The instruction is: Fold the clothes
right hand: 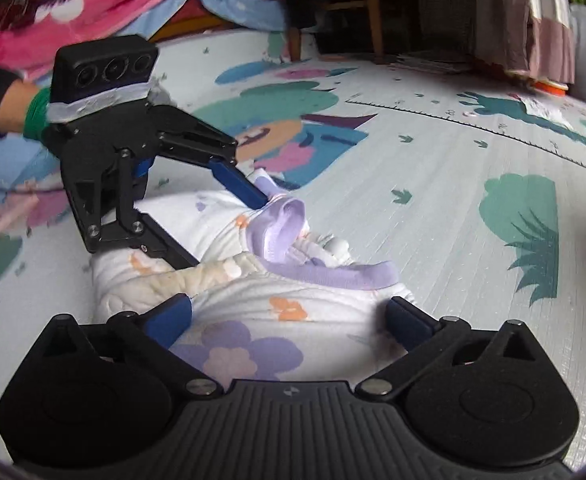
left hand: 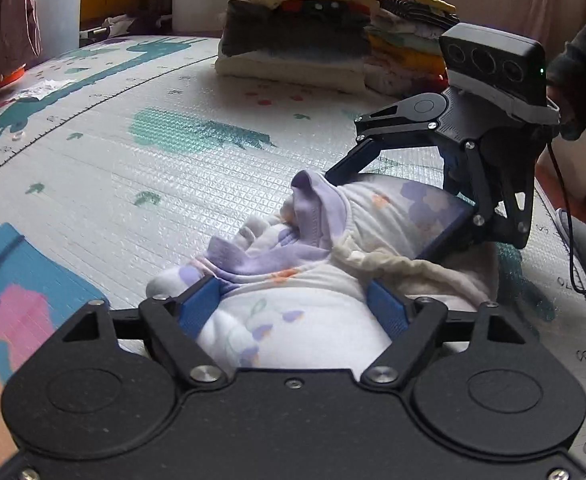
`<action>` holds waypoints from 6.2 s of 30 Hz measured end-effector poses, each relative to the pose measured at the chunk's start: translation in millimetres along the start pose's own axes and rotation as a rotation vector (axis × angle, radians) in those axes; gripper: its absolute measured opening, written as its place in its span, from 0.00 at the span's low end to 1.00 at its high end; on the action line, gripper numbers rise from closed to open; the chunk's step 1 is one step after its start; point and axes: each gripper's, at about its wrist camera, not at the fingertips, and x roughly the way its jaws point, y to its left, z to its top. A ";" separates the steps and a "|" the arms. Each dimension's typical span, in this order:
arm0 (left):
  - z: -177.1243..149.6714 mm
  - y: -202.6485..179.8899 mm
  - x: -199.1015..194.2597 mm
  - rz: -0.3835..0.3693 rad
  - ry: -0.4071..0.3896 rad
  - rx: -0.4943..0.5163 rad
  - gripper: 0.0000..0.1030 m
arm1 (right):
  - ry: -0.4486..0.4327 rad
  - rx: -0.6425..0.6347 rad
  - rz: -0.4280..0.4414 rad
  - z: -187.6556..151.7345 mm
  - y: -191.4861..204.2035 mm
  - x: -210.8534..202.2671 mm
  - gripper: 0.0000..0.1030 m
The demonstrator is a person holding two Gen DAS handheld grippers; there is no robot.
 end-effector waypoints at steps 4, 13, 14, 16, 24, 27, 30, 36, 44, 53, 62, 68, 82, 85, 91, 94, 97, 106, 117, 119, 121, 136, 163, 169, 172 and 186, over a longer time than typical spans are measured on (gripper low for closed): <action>4.7 -4.8 -0.8 0.009 0.020 -0.004 0.80 | 0.023 -0.006 0.009 5.6 -1.9 2.9 1.00; 25.0 -33.3 -58.0 0.032 -0.117 0.032 0.82 | -0.124 -0.006 -0.034 21.8 14.3 -43.9 0.99; 23.8 -39.7 -64.5 0.024 -0.133 0.041 0.82 | -0.135 -0.018 -0.038 20.3 17.7 -47.7 0.99; 16.8 -53.2 -68.6 0.013 -0.128 0.066 0.82 | -0.127 -0.050 -0.039 14.0 23.8 -51.0 0.99; -17.1 -45.6 -34.9 0.023 -0.013 0.053 0.83 | -0.008 -0.020 -0.030 1.9 18.0 -21.3 1.00; -17.5 -34.8 -24.4 -0.021 0.012 0.065 0.87 | 0.050 0.017 0.026 6.0 6.4 -2.5 1.00; -12.3 -34.3 -16.1 -0.046 0.050 0.116 0.93 | 0.044 -0.008 0.033 -0.5 6.1 -0.5 1.00; 7.1 -29.4 -58.2 0.033 -0.093 -0.079 0.93 | -0.088 0.104 -0.078 1.5 18.7 -41.5 0.99; -45.6 0.0 -88.7 0.090 -0.267 -0.713 0.94 | -0.097 0.723 -0.014 -38.4 -13.4 -50.8 0.99; -71.8 32.4 -51.3 0.021 -0.227 -1.045 0.85 | -0.127 1.017 0.056 -67.0 -32.2 -33.3 0.92; -51.4 4.1 -42.3 0.134 -0.135 -1.097 0.53 | -0.110 0.983 0.043 -51.6 -27.6 -21.3 0.76; -96.4 -25.1 -73.7 0.112 -0.207 -1.295 0.46 | 0.009 0.993 0.142 -47.2 -16.2 -6.3 0.57; -211.5 -100.2 -170.6 0.172 -0.524 -1.476 0.77 | 0.327 0.543 0.244 29.3 47.4 20.0 0.88; -208.4 -93.0 -168.3 0.155 -0.535 -1.430 0.77 | 0.303 0.529 0.217 15.2 44.2 13.5 0.88; -189.8 -85.2 -150.7 0.186 -0.486 -1.376 0.67 | 0.066 0.801 0.175 -36.5 49.7 11.0 0.73; -194.9 -90.5 -141.8 0.160 -0.506 -1.432 0.50 | -0.067 0.930 0.108 -55.5 68.0 8.1 0.72; -205.1 -94.1 -139.1 0.092 -0.549 -1.502 0.42 | -0.071 0.992 0.099 -55.5 82.9 13.9 0.70; -271.0 -125.2 -200.2 0.094 -0.711 -1.641 0.41 | 0.047 0.887 0.251 -21.3 129.4 46.8 0.55; -348.6 -185.5 -351.9 0.449 -1.101 -1.663 0.41 | 0.149 0.611 0.661 95.4 251.6 155.8 0.55; -356.2 -199.4 -379.5 0.537 -1.185 -1.634 0.41 | 0.174 0.531 0.744 125.6 280.2 178.4 0.54; -363.9 -212.8 -401.4 0.621 -1.265 -1.610 0.41 | 0.190 0.468 0.821 155.2 309.3 199.7 0.54; -441.5 -237.7 -413.0 0.940 -1.330 -1.862 0.66 | 0.286 0.118 0.592 224.6 459.4 300.1 0.72; -396.0 -198.6 -420.7 1.362 -0.724 -1.130 0.72 | 0.100 0.134 0.594 226.1 421.2 238.0 0.74; -371.5 -209.5 -431.5 1.329 -0.810 -1.205 0.77 | 0.169 0.217 0.523 221.8 340.3 142.0 0.93; -344.3 -209.5 -446.9 1.263 -0.873 -1.210 0.84 | 0.193 0.243 0.423 202.8 286.8 71.3 1.00; 12.7 -224.8 -597.0 1.043 -0.736 -0.569 1.00 | 0.060 0.391 -0.011 180.9 212.1 -292.3 1.00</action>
